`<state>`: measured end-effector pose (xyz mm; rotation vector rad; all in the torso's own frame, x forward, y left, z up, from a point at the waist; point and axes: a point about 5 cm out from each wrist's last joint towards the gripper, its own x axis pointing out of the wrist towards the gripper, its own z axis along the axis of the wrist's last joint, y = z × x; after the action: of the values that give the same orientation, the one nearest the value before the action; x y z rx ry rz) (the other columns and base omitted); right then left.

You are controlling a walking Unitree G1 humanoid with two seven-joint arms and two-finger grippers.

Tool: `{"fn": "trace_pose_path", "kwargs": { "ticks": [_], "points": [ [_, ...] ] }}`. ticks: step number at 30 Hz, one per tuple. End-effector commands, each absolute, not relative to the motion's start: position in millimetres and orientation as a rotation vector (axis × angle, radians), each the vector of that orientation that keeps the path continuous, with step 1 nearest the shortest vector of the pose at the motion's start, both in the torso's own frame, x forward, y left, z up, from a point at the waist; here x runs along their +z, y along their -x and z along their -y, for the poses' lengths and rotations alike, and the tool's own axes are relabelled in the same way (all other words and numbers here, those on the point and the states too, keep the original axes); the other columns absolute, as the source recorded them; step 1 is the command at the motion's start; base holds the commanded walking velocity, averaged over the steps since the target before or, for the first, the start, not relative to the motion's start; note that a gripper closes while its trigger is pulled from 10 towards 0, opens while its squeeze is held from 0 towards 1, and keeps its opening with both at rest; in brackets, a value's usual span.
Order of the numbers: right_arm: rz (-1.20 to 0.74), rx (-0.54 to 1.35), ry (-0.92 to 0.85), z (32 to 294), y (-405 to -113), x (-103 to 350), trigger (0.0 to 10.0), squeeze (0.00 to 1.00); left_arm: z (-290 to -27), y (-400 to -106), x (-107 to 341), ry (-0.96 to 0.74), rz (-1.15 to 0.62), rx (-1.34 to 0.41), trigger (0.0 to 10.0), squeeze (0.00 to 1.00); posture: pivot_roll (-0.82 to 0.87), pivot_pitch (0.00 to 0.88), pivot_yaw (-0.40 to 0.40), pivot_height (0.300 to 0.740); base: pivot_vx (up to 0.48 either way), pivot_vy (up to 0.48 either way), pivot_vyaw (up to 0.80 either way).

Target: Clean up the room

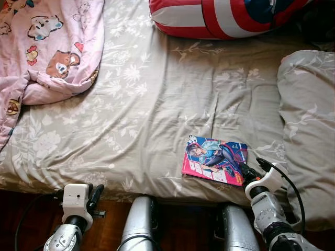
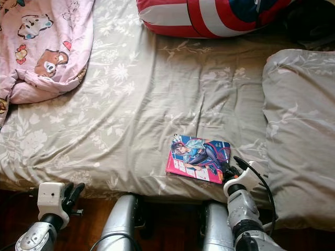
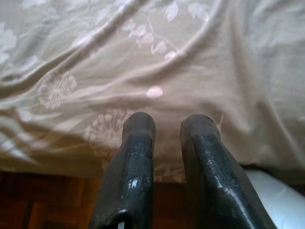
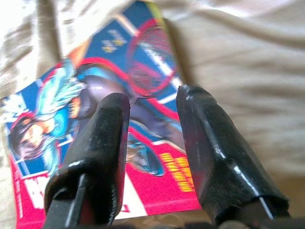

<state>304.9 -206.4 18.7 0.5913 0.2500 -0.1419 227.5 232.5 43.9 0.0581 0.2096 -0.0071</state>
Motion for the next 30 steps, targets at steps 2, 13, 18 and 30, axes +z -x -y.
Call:
{"fn": "trace_pose_path", "kwargs": {
  "ticks": [2, 13, 18, 30],
  "points": [
    [-0.236, -0.145, -0.533, 206, -296, 13, 10.0, 0.00, -235, -219, 29, -0.051, -0.271, 0.013, 10.0, 0.00, 0.12, 0.374, 0.115, 0.644, 0.000, 0.000, 0.00],
    [-0.094, -0.177, -0.249, 228, -280, 25, 10.0, 0.00, -219, -247, 17, -0.003, -0.277, 0.015, 10.0, 0.00, 0.03, 0.264, 0.069, 0.644, 0.000, 0.000, 0.00],
    [-0.184, -0.119, -0.175, 221, -276, 13, 10.0, 0.00, -212, -261, 14, 0.011, -0.280, 0.019, 10.0, 0.00, 0.02, 0.205, 0.052, 0.668, 0.000, 0.000, 0.00],
    [-0.372, -0.112, -0.211, 204, -264, -14, 10.0, 0.00, -205, -267, -5, 0.043, -0.391, 0.026, 10.0, 0.00, 0.00, 0.118, 0.036, 0.740, 0.000, 0.000, 0.00]
  ]
}}
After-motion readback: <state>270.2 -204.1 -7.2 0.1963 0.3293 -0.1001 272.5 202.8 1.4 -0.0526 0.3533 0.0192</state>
